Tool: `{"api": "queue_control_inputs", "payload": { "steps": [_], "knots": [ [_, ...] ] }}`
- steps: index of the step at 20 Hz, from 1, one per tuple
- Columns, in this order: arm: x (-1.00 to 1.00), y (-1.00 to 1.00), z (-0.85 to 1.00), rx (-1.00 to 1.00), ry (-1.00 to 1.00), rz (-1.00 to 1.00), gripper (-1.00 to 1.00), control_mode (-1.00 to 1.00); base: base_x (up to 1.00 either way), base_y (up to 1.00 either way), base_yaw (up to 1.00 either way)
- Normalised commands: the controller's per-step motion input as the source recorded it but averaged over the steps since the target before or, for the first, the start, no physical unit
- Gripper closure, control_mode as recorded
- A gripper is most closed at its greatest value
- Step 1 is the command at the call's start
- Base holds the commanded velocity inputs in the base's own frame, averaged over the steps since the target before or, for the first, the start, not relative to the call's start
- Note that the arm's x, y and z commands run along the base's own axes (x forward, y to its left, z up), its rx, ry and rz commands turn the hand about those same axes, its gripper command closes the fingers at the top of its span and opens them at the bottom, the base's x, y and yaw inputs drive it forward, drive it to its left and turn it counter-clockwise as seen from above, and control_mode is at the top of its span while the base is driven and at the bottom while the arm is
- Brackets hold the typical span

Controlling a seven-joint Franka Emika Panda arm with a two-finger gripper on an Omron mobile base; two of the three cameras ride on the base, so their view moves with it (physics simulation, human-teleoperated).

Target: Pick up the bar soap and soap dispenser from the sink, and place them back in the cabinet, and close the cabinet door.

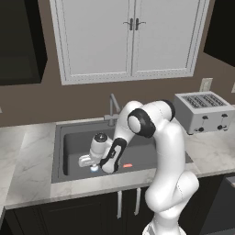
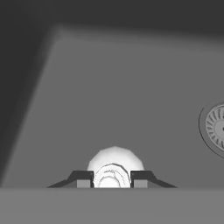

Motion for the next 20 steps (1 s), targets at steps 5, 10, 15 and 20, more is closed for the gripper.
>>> {"api": "queue_control_inputs", "payload": {
  "steps": [5,10,15,20],
  "knots": [
    [0.00,-0.02,0.13,0.00,0.00,0.00,1.00,-1.00,0.00,0.00,0.00],
    [0.00,-0.11,0.30,0.00,0.00,0.00,1.00,-1.00,0.00,0.00,0.00],
    [0.00,-0.09,0.24,0.00,0.00,0.00,1.00,-1.00,0.00,0.00,0.00],
    [0.00,-0.09,0.37,0.00,0.00,0.00,1.00,-1.00,0.00,0.00,0.00]
  ]
}}
